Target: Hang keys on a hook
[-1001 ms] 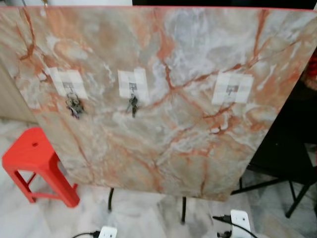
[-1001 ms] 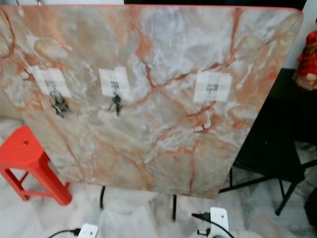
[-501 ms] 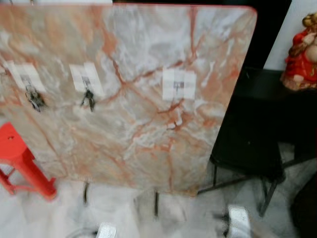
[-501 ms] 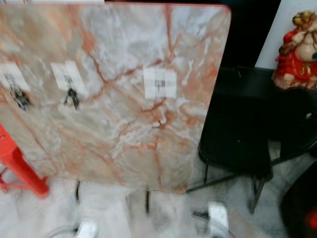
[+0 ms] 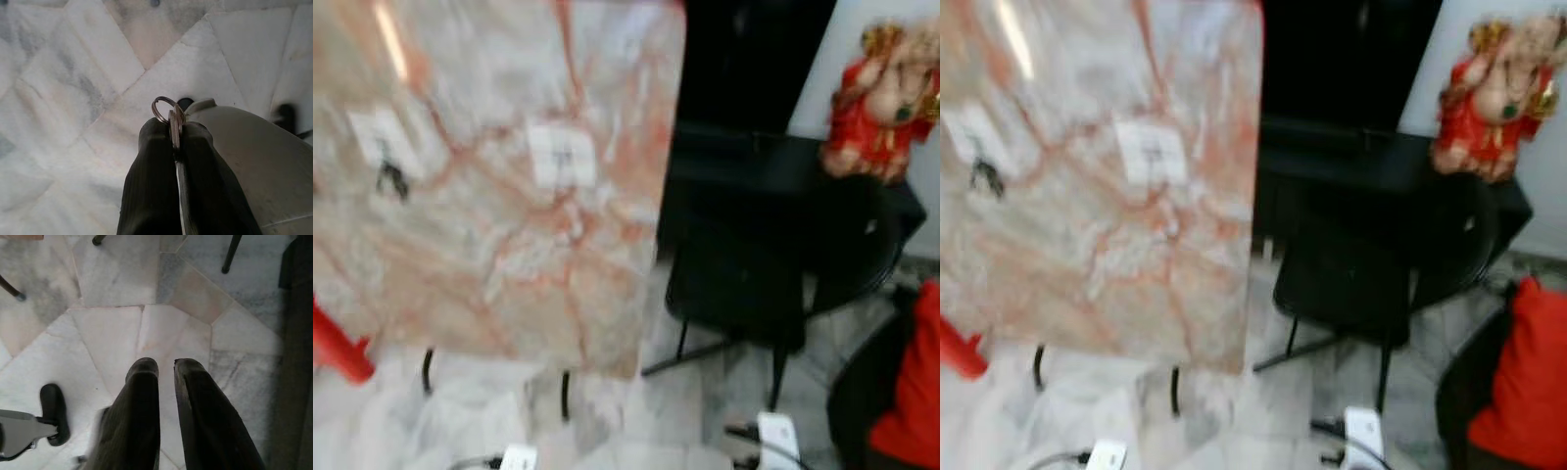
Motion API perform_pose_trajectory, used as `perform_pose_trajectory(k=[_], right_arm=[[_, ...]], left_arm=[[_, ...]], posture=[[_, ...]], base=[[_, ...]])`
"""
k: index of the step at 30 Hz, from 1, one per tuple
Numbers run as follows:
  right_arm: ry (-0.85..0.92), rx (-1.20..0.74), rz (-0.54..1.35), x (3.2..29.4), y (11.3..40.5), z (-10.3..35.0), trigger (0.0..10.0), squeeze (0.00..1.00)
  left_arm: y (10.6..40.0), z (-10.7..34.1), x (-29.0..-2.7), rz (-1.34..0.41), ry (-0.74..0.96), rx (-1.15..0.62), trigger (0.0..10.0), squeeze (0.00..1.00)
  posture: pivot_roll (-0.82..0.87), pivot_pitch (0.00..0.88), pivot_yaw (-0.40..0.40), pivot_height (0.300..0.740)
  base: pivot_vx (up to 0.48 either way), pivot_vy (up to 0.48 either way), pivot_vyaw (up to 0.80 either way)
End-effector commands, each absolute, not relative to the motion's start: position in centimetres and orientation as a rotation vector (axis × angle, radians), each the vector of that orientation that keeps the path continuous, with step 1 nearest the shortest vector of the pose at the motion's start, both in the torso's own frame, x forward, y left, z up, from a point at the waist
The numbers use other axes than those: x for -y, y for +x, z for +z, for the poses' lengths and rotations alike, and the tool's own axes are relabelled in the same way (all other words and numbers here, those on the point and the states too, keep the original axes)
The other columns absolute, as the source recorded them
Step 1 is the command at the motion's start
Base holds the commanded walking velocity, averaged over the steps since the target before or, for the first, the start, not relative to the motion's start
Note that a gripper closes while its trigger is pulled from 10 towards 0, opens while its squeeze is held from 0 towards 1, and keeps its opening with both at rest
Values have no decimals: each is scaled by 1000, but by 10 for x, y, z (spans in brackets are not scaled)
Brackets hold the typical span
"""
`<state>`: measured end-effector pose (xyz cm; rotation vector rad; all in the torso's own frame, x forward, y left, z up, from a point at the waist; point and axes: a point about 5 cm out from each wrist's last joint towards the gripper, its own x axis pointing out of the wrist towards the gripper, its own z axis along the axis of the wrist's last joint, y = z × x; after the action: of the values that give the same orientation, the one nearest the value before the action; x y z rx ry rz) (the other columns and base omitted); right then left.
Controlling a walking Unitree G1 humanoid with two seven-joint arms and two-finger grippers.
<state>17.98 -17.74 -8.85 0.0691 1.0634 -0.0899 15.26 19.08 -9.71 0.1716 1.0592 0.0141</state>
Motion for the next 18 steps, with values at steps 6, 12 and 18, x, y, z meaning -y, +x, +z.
perform_pose_trajectory(k=[6,12,18], right_arm=[[45,-1067,-104,188,178,-88,10000,0],[40,-1065,-99,188,177,-88,10000,0],[33,-1066,-95,189,176,-89,10000,0]], left_arm=[[150,-96,-192,84,226,-982,10000,0],[249,-15,-219,198,200,-381,10000,0],[268,25,-201,124,299,-100,10000,0]], posture=[[6,0,-6,740],[-6,0,-4,740],[-5,0,-7,740]], base=[[0,0,0],[0,0,0],[0,0,0]])
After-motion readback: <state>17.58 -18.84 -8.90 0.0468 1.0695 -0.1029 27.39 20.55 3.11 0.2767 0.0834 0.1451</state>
